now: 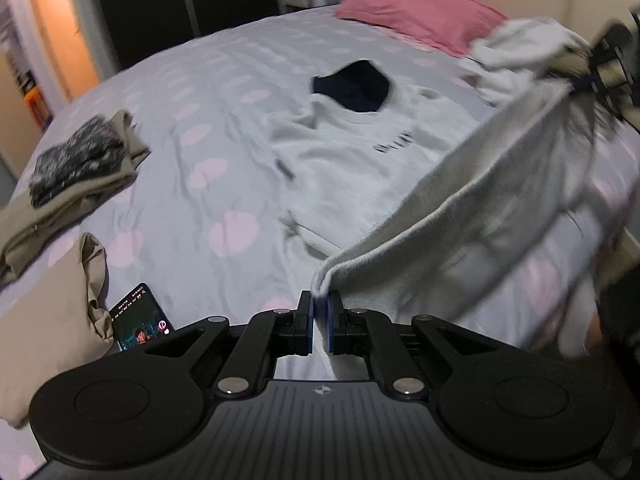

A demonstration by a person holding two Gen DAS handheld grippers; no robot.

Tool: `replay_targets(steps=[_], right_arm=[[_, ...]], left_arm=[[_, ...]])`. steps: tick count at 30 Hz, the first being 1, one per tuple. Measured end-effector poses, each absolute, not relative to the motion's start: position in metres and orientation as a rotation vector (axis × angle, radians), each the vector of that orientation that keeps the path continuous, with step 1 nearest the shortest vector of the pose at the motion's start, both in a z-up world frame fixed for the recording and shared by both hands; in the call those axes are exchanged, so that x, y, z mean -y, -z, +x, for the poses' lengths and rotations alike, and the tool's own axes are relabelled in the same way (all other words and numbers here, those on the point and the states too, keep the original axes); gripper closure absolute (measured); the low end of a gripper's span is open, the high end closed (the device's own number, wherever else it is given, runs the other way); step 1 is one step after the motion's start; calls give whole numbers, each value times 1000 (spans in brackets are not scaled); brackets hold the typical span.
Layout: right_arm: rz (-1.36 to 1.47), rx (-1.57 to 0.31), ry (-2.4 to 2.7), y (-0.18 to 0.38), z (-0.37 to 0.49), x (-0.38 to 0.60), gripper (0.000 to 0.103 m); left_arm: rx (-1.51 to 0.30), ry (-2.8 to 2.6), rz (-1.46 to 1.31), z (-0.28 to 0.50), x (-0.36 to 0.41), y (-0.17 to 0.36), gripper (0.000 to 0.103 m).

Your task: Fold clothes

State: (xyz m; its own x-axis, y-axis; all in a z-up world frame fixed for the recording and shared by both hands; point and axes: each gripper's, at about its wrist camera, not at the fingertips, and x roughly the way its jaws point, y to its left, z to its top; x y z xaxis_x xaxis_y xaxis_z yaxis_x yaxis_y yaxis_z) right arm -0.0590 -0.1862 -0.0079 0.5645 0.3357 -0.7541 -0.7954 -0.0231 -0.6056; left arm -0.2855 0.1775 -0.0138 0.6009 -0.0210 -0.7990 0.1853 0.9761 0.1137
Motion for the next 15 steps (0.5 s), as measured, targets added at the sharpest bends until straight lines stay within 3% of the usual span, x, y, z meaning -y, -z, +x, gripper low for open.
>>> replay_targets(steps=[2, 10, 12, 13, 14, 15], right_arm=[[-1312, -472, -930, 28, -41, 176, 101], [-1244, -627, -908, 94, 13, 155, 100], [-1242, -638, -895, 101, 17, 152, 95], [-1221, -644, -898, 99, 19, 153, 84], [-1194, -652, -906, 97, 21, 154, 76], [-1166, -659, -914, 94, 23, 155, 64]], left_arm=[[-923, 97, 191, -272, -182, 22, 103], [-924, 26, 195, -221, -195, 55, 101], [-890, 103, 245, -224, -181, 55, 80], [-872, 141, 270, -226, -174, 55, 73], [-854, 179, 295, -227, -168, 56, 57], [-835, 218, 320, -228, -161, 56, 47]])
